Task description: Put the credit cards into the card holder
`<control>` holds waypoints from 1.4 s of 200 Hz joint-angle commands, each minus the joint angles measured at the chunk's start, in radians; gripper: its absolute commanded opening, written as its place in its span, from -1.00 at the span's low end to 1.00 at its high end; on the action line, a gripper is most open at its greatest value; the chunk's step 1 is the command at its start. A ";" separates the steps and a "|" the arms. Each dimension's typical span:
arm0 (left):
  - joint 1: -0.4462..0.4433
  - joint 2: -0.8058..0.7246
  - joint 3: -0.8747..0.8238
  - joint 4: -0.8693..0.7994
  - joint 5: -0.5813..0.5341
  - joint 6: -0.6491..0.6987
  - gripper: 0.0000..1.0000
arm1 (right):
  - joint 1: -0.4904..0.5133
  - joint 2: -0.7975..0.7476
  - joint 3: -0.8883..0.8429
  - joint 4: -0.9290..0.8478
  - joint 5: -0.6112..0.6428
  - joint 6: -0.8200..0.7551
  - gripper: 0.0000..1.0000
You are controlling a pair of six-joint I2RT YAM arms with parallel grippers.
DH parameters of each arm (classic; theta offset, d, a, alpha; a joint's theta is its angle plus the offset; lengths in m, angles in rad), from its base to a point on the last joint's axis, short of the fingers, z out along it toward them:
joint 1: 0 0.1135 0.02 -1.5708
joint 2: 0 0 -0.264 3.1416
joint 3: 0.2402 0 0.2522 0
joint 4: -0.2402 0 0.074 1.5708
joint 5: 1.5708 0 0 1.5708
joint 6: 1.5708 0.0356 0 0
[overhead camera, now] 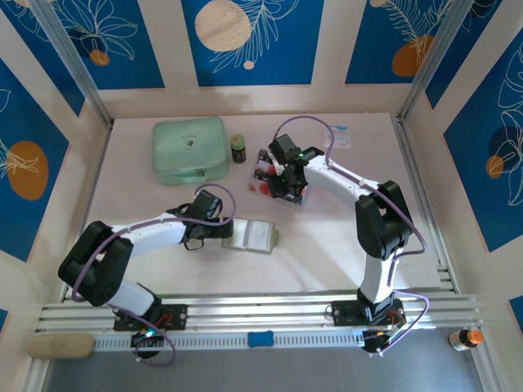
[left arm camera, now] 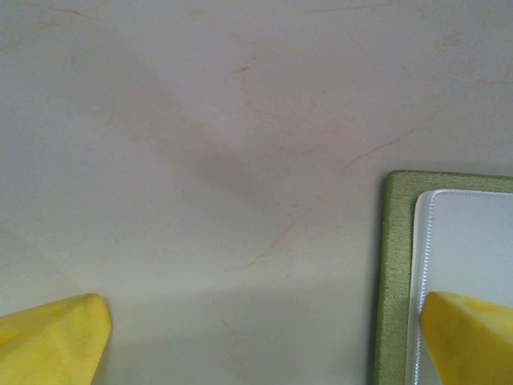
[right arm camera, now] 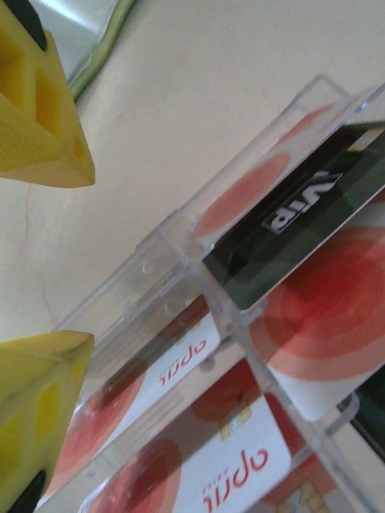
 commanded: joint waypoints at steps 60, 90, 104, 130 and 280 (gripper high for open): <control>-0.003 -0.017 -0.033 -0.025 0.007 -0.020 1.00 | 0.026 0.065 0.038 -0.039 0.178 -0.094 -0.23; -0.003 -0.019 -0.033 -0.025 0.007 -0.021 1.00 | 0.027 0.082 0.026 -0.028 0.195 -0.101 -0.27; -0.003 -0.018 -0.033 -0.024 0.008 -0.022 1.00 | 0.029 0.088 0.022 -0.025 0.203 -0.105 -0.29; -0.003 -0.015 -0.033 -0.025 0.009 -0.021 1.00 | 0.032 0.094 0.008 -0.018 0.205 -0.114 -0.38; -0.003 -0.020 -0.033 -0.026 0.010 -0.026 1.00 | 0.076 0.055 -0.031 0.028 0.275 -0.218 -0.88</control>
